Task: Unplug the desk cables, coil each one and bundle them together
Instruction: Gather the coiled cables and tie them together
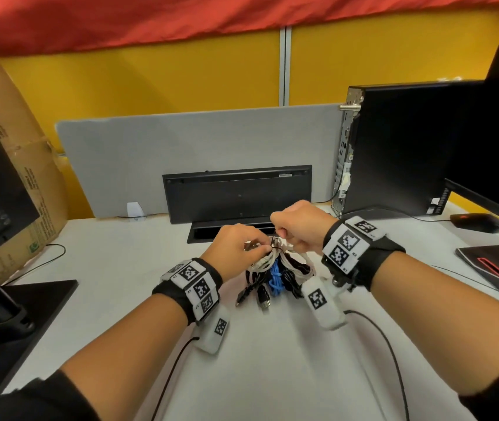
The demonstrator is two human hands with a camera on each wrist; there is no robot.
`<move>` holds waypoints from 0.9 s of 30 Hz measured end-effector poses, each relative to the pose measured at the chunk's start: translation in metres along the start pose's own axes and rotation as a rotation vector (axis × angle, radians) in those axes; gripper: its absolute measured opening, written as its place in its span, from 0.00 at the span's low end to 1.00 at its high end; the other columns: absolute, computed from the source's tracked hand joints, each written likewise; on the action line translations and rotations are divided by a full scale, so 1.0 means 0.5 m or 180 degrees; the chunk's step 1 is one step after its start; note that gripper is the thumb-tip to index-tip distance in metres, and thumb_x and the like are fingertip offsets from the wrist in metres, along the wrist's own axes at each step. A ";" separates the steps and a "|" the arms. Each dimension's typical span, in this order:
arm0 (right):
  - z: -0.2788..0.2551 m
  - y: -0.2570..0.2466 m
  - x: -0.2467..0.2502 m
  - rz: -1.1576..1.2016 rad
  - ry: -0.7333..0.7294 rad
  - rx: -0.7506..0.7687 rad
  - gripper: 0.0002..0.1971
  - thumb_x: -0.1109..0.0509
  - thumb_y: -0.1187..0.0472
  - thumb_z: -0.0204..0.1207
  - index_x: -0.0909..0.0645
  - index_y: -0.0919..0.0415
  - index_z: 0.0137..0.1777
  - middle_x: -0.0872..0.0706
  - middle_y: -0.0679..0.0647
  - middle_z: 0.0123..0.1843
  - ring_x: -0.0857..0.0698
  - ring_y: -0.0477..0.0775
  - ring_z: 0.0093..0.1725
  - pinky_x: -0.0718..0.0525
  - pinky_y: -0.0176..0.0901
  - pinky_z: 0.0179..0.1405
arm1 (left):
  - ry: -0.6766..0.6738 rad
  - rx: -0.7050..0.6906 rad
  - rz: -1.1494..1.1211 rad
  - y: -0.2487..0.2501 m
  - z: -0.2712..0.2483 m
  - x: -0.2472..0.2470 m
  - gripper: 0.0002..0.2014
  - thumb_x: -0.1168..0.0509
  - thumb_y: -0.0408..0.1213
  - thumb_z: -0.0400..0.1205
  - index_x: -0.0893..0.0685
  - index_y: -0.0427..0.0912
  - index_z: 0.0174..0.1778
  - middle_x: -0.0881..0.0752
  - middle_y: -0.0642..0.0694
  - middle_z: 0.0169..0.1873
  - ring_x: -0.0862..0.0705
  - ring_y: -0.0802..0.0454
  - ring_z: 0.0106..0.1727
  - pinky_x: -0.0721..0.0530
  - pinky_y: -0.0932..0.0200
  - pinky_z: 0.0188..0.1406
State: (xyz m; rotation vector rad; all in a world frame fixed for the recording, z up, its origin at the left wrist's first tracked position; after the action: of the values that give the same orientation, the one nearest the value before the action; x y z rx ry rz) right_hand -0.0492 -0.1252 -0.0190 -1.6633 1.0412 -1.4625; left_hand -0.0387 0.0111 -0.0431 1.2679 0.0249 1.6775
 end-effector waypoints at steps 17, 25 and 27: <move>-0.007 -0.030 0.047 -0.0963 -0.0137 -0.0186 0.11 0.34 0.63 0.72 0.12 0.62 0.32 0.23 0.50 0.21 0.32 0.49 0.19 0.32 0.34 0.19 | -0.0378 0.0283 0.0102 0.002 0.029 -0.002 0.03 0.28 0.34 0.79 0.09 0.41 0.45 0.11 0.52 0.39 0.14 0.52 0.44 0.14 0.54 0.51; 0.000 -0.015 0.034 -0.0404 0.0054 -0.0186 0.13 0.34 0.66 0.71 0.16 0.63 0.25 0.31 0.51 0.18 0.37 0.52 0.21 0.38 0.37 0.21 | -0.0430 0.0319 0.0095 -0.003 0.021 -0.006 0.02 0.27 0.35 0.78 0.09 0.43 0.43 0.11 0.51 0.41 0.14 0.51 0.46 0.15 0.48 0.55; 0.001 -0.016 0.032 -0.0346 0.0092 -0.0202 0.12 0.34 0.67 0.70 0.16 0.64 0.26 0.31 0.52 0.19 0.37 0.53 0.21 0.38 0.38 0.20 | -0.0441 0.0323 0.0127 -0.005 0.020 -0.007 0.02 0.27 0.35 0.79 0.09 0.43 0.43 0.11 0.51 0.41 0.14 0.51 0.46 0.15 0.48 0.55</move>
State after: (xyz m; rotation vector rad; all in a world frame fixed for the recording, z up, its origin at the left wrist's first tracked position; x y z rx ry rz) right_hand -0.0472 -0.1359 -0.0049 -1.7727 1.0367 -1.5417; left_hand -0.0299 0.0048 -0.0425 1.4670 0.0014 1.6358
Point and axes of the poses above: each hand's wrist, its own z-axis towards the middle knuckle, its own x-axis out of the back of the hand, y = z × x, the point moved 6 cm from there along z, towards the middle knuckle
